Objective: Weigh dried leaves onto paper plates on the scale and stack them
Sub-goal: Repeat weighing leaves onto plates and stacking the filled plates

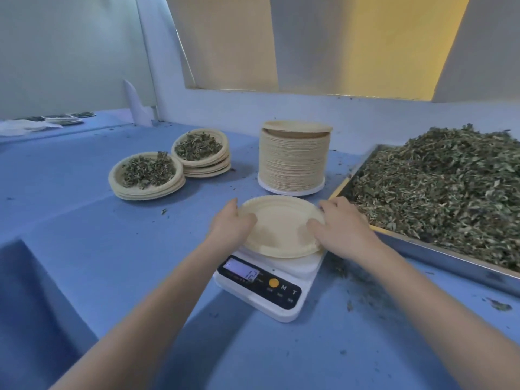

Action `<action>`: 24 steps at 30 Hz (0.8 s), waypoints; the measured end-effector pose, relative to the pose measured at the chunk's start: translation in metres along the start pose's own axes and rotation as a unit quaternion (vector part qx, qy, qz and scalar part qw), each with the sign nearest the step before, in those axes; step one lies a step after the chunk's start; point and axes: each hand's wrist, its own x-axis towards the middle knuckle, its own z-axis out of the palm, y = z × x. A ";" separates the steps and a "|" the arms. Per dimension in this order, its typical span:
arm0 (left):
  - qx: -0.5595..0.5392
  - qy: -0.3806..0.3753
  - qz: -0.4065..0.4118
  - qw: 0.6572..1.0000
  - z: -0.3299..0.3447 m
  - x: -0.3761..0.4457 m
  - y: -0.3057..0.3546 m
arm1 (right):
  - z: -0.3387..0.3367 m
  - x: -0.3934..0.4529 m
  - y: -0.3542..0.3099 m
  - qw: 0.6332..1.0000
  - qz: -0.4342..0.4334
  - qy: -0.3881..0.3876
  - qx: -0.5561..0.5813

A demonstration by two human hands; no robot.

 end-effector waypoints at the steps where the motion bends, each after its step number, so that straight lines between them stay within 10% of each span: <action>1: -0.033 0.006 0.000 0.999 -0.001 0.002 0.000 | 0.001 0.001 0.001 1.000 0.000 0.007 0.019; 24: -0.251 0.018 0.014 0.968 -0.009 0.012 -0.023 | 0.003 0.009 0.005 0.993 -0.046 0.035 0.104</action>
